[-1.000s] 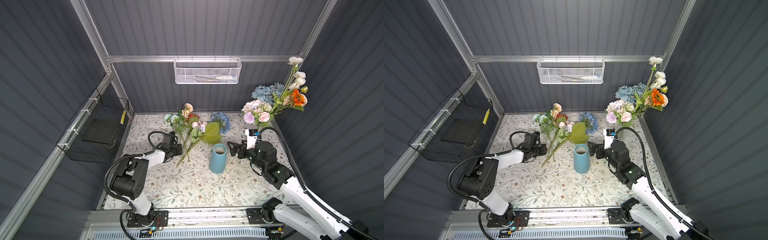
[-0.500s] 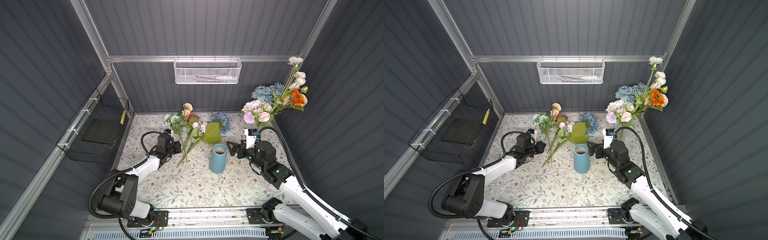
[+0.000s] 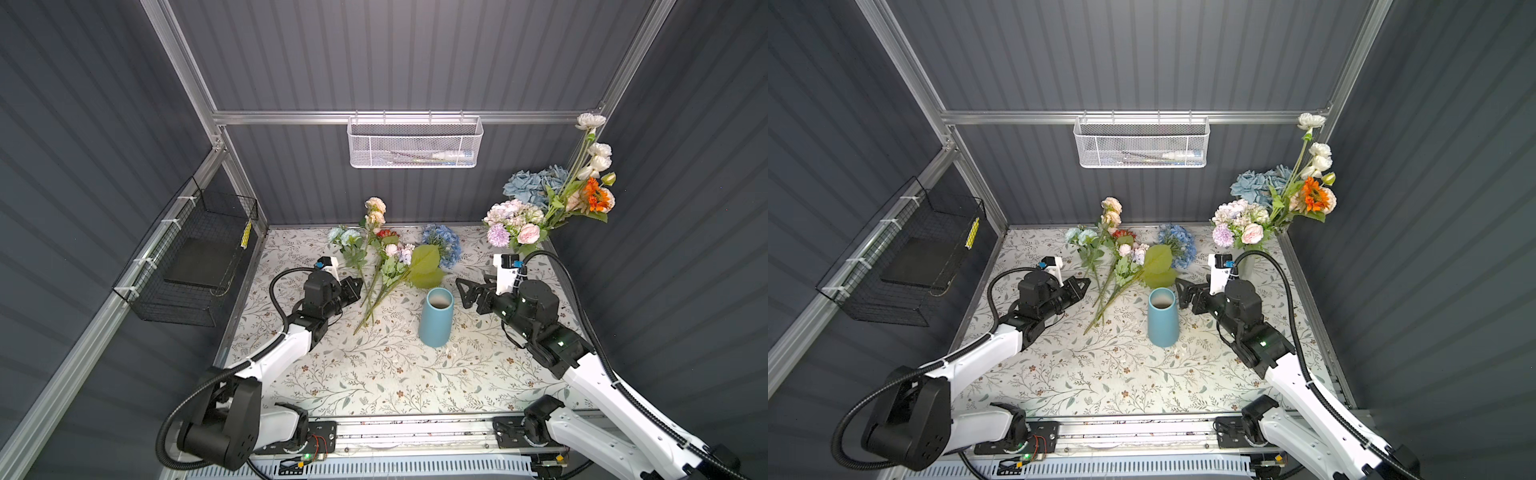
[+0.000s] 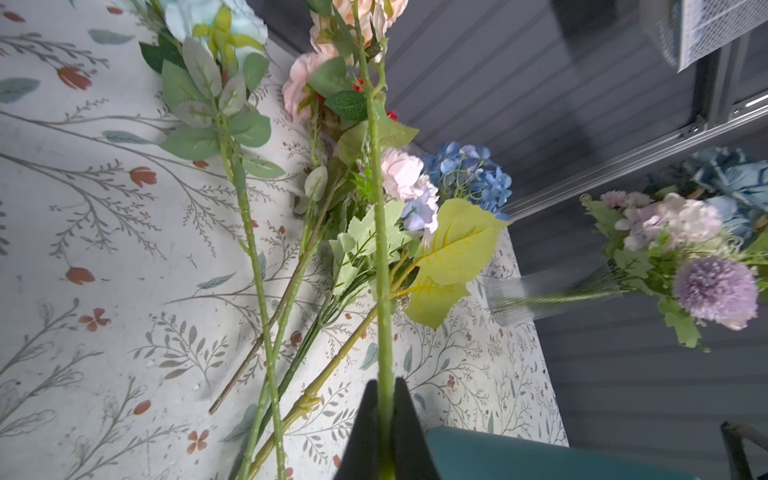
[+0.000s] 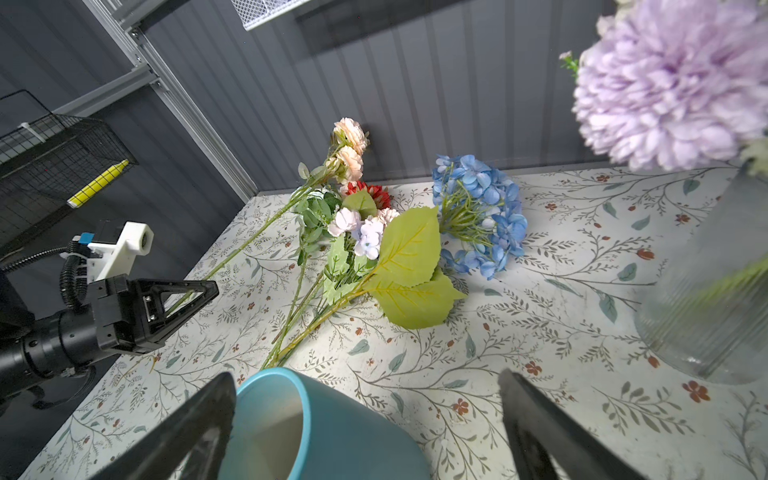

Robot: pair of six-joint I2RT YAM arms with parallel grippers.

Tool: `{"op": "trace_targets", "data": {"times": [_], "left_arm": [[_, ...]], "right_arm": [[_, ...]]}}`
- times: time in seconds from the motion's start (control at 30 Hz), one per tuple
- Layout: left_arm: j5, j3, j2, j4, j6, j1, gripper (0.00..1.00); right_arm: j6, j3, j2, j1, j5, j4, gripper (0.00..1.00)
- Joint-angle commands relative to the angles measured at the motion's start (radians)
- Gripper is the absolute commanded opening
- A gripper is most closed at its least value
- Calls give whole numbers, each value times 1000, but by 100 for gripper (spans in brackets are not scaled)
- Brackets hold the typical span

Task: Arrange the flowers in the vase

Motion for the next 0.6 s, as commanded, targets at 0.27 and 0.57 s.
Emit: {"op": "trace_targets", "data": {"times": [0.27, 0.57], "left_arm": [[-249, -53, -245, -22, -29, -55, 0], [-305, -81, -232, 58, -9, -170, 0]], "right_arm": [[54, 53, 50, 9, -102, 52, 99], [121, 224, 214, 156, -75, 27, 94]]}}
